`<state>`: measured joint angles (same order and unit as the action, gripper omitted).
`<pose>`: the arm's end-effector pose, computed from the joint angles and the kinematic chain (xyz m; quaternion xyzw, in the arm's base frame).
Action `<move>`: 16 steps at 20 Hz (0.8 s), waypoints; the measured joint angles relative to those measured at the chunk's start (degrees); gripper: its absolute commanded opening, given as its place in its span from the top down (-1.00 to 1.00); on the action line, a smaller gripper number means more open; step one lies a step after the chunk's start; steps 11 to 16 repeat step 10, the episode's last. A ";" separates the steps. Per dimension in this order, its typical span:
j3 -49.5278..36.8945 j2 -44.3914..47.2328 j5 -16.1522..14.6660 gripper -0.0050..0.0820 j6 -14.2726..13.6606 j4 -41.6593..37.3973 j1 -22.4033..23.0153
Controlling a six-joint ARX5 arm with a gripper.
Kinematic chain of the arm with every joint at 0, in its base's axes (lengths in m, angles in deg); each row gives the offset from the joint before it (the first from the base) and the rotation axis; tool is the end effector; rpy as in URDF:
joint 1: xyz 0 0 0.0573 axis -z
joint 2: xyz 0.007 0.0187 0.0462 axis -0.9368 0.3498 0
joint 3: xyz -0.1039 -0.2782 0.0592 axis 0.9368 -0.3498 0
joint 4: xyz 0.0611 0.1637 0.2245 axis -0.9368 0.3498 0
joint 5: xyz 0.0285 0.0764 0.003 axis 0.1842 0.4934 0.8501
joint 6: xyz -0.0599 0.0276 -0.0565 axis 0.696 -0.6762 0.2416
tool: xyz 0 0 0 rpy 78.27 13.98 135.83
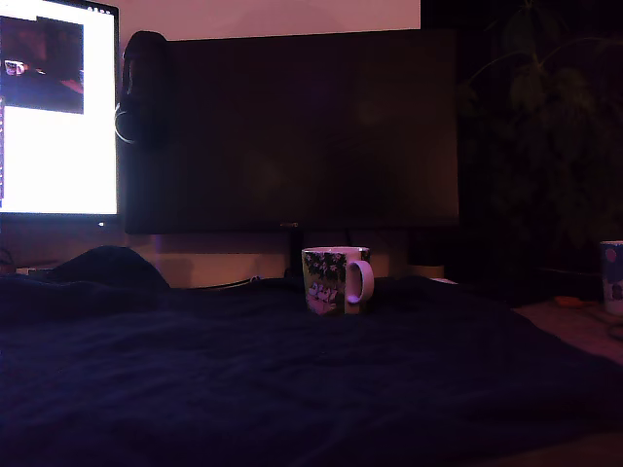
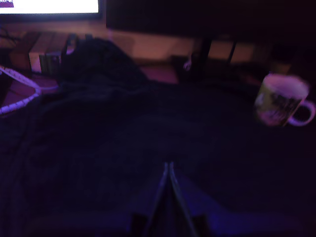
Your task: Pick up the coffee capsules on the table and drop them inside the coffee cup
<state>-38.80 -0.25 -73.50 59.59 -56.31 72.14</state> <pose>0.1348 -0.0200 0.1941 -0.0959 0.1315 -0.1048 0.9811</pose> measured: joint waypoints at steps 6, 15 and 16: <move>-0.66 -8.11 0.68 0.94 0.46 2.93 0.00; -4.37 -11.21 0.66 0.94 0.46 5.64 0.00; -4.37 -11.21 0.66 0.94 0.46 5.64 0.00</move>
